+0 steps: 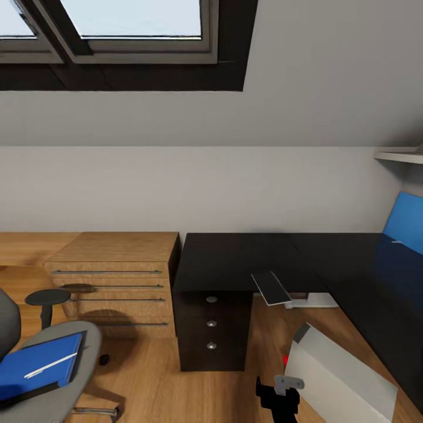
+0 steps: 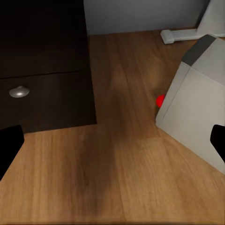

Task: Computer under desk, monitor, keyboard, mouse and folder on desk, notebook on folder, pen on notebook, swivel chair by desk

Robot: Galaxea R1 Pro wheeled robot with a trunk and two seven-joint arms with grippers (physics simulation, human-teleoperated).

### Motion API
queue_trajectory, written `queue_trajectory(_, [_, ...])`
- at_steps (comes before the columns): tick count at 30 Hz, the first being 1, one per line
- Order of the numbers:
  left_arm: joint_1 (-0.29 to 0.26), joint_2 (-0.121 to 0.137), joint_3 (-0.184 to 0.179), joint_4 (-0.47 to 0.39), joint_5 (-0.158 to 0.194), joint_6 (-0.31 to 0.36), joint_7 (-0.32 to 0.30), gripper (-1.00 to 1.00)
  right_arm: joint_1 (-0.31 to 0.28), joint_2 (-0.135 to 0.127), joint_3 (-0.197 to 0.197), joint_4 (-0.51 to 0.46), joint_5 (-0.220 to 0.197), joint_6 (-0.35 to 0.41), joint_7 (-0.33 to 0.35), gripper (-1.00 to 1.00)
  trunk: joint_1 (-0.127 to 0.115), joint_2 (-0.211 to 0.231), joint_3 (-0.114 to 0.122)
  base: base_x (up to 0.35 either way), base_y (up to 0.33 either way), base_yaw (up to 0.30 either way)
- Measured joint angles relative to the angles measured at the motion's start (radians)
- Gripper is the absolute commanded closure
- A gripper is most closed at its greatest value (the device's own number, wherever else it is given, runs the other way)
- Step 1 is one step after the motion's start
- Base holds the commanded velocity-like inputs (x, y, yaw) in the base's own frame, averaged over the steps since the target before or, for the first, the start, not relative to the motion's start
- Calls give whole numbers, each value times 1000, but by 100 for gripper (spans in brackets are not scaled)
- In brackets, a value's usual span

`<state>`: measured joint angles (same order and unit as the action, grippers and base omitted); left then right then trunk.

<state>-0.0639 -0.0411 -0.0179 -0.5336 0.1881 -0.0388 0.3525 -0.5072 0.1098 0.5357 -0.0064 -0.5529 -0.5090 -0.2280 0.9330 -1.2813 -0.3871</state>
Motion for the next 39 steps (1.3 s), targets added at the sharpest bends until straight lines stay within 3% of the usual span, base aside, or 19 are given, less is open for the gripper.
queue_trajectory(6, [0, 0, 0, 0, 0, -1, -1, -100, 0, 2, 0, 0, 1, 0, 3, -100, 0, 0, 0, -6, 2, 0])
queue_trajectory(15, [0, 1, 0, 0, 1, 8, -1, -100, 0, 3, 0, 1, -3, -2, 2, -100, -34, 63, 28, 0, 0, 155])
queue_trajectory(33, [0, 6, 1, -1, 1, 0, 1, -100, 0, 13, 0, 2, 5, -2, 2, -100, -35, 63, 28, 0, 0, 274])
queue_trajectory(38, [0, 0, 2, 1, 1, -118, 5, -100, 25, 3, -2, 20, 6, -45, 1, -100, -35, 63, 28, 0, 0, 284])
queue_trajectory(39, [0, -4, 2, 24, 2, -146, 4, -100, 50, -8, -4, 22, 4, -103, 2, -100, -35, 63, 28, 0, 0, 285])
